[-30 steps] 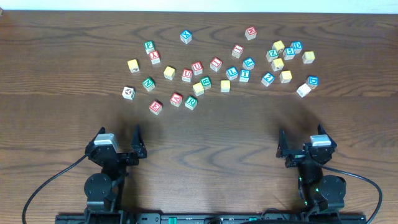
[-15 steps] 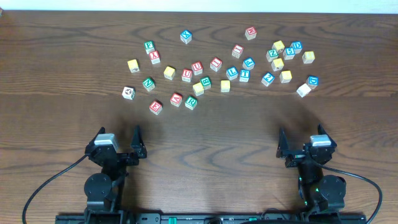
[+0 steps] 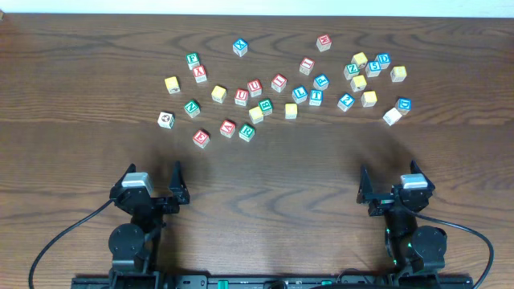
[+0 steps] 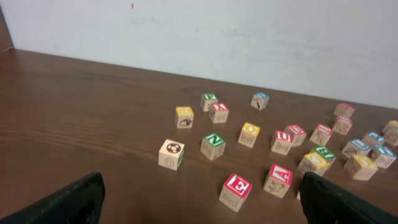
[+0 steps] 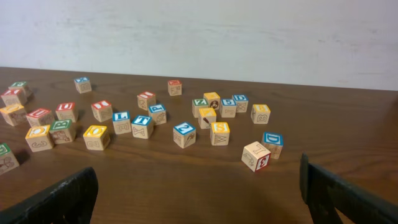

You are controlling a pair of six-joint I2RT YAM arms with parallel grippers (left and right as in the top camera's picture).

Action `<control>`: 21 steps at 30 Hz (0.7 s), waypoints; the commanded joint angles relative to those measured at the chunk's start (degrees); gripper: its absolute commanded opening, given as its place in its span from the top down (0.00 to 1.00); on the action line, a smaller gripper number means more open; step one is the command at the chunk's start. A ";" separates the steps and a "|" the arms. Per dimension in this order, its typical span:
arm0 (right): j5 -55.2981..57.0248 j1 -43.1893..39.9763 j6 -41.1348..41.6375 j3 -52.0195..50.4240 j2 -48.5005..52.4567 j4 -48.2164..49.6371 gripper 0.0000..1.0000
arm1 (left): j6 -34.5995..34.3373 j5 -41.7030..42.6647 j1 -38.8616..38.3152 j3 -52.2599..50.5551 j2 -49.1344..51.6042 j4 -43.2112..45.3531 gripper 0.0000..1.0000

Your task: Spell out NEURIPS

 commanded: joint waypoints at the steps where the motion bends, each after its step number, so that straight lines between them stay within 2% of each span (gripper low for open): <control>1: -0.33 -0.28 0.42 -0.07 -0.22 -0.24 0.01 | 3.41 -1.60 0.15 6.73 1.51 -4.87 0.02; 5: -0.33 -0.28 0.42 -0.07 -0.22 -0.24 0.01 | 6.93 -1.62 0.15 17.55 8.96 -10.56 0.02; 9: -0.33 -0.28 0.42 -0.07 -0.22 -0.24 0.01 | 8.07 -1.57 0.15 31.82 22.77 -15.96 0.02; 15: -0.33 -0.28 0.42 -0.07 -0.22 -0.24 0.01 | 8.13 4.11 0.15 60.26 49.66 -34.40 0.02; 21: -0.33 -0.28 0.42 -0.07 -0.22 -0.24 0.01 | 14.60 8.57 0.15 83.54 73.00 -50.71 0.02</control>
